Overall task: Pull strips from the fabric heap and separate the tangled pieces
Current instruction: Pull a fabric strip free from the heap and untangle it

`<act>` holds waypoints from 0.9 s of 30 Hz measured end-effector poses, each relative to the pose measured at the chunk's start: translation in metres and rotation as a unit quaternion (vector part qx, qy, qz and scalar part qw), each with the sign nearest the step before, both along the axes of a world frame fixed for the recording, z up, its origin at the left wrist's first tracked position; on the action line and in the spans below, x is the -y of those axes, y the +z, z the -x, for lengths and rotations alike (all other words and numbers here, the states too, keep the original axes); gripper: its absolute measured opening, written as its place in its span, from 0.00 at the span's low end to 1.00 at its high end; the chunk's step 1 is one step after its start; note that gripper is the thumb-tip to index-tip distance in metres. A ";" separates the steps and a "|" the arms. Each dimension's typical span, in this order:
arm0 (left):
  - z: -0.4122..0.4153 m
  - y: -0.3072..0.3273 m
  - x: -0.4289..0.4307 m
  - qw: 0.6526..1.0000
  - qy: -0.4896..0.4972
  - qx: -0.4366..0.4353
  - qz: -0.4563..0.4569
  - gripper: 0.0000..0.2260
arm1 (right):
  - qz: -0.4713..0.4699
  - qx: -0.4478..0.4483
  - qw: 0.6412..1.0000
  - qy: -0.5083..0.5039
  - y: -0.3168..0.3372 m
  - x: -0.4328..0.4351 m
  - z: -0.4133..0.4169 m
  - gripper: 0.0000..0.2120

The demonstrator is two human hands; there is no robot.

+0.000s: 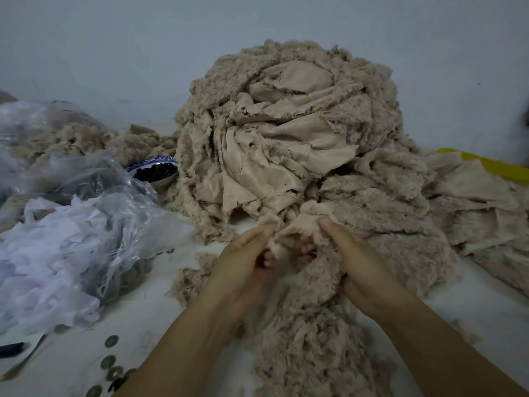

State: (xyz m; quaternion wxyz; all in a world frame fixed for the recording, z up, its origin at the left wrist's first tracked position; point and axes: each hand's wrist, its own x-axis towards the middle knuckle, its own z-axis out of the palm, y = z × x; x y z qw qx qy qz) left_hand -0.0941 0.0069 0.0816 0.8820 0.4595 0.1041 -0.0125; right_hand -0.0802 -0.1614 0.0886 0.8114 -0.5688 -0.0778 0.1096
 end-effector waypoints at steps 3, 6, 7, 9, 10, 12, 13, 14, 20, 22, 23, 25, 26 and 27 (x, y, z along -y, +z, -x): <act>-0.003 0.001 -0.010 0.998 0.045 -0.003 0.035 0.08 | -0.053 -0.040 0.997 -0.032 0.002 0.006 -0.006 0.18; -0.005 0.001 -0.017 0.997 0.069 0.000 0.042 0.08 | -0.093 -0.050 0.994 -0.036 0.003 0.012 -0.011 0.22; -0.004 0.000 -0.017 0.997 0.073 0.003 -0.001 0.09 | -0.106 -0.048 0.993 -0.036 0.004 0.013 -0.012 0.23; 0.003 -0.005 -0.011 0.978 0.067 0.024 -0.196 0.11 | -0.128 -0.050 0.990 -0.016 0.005 0.011 -0.010 0.24; 0.008 -0.007 -0.006 0.954 0.052 0.051 -0.290 0.10 | -0.131 -0.053 0.990 0.003 0.004 0.008 -0.009 0.25; 0.016 -0.002 0.006 0.912 -0.010 0.108 -0.396 0.12 | -0.117 -0.054 0.991 0.042 0.002 0.003 -0.005 0.26; 0.019 -0.002 0.013 0.895 -0.040 0.124 -0.427 0.14 | -0.105 -0.052 0.992 0.055 0.001 0.001 -0.003 0.26; 0.019 -0.003 0.017 0.877 -0.056 0.133 -0.459 0.14 | -0.094 -0.052 0.992 0.062 0.000 -0.001 -0.002 0.25; 0.014 -0.006 0.012 0.895 -0.035 0.093 -0.435 0.14 | -0.104 -0.060 0.992 0.040 0.000 -0.001 -0.004 0.24; 0.016 -0.004 0.007 0.920 -0.096 0.072 -0.372 0.16 | -0.109 -0.076 0.991 0.003 -0.002 0.002 -0.009 0.25; 0.017 -0.003 0.006 0.943 -0.128 0.060 -0.302 0.14 | -0.097 -0.083 0.992 -0.015 -0.004 0.003 -0.011 0.26; 0.017 -0.001 0.004 0.976 -0.158 0.042 -0.145 0.11 | -0.067 -0.075 0.995 -0.012 -0.006 0.004 -0.010 0.30; 0.016 0.000 0.002 0.984 -0.154 0.034 -0.088 0.10 | -0.047 -0.061 0.997 0.005 -0.006 0.003 -0.008 0.30; 0.015 0.002 0.002 0.987 -0.147 0.031 -0.051 0.11 | -0.010 -0.042 0.999 0.020 -0.006 0.001 -0.006 0.31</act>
